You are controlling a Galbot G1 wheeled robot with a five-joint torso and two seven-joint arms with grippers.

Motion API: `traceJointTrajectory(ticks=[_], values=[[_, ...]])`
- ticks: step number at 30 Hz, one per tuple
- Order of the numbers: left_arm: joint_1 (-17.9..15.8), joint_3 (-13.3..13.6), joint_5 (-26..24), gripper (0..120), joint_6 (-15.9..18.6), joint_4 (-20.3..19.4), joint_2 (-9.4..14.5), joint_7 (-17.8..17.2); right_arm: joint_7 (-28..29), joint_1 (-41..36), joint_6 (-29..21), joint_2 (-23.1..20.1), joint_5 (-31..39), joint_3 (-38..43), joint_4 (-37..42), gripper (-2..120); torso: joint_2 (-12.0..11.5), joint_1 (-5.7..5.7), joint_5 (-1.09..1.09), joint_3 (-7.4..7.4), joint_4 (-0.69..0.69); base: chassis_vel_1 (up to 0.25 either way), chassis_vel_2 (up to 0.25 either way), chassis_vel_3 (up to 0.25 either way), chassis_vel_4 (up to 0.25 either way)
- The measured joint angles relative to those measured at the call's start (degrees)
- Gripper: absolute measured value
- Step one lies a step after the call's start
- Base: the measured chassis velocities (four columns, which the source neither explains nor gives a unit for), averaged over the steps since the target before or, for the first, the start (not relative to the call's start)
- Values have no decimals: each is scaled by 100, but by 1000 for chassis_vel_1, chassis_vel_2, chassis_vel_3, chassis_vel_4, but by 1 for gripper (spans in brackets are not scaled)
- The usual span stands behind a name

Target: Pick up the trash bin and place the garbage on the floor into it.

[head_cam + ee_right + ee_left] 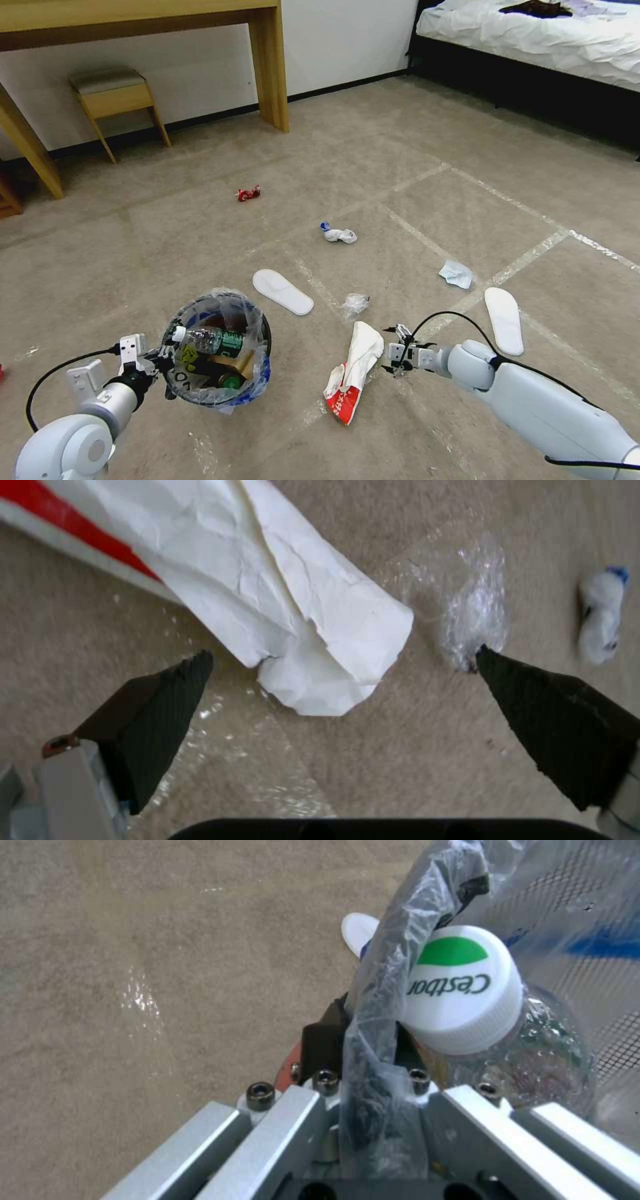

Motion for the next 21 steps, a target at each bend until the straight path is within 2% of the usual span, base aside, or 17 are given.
traceJointTrajectory(ticks=[3,10,21], values=[[-42,-5,-15,1,0,4,-3,-9,-82,92,128,55,-375,-65,-109,100,0,0,-1,0,0,0,0,0,0],[-76,-5,-4,1,0,94,-13,-30,-119,22,254,179,-378,-209,-375,100,0,0,0,0,0,0,0,0,0],[-71,-19,-1,1,-15,94,-45,-21,152,-40,259,465,-653,-240,-711,100,0,-1,-2,0,-1,0,0,0,0]])
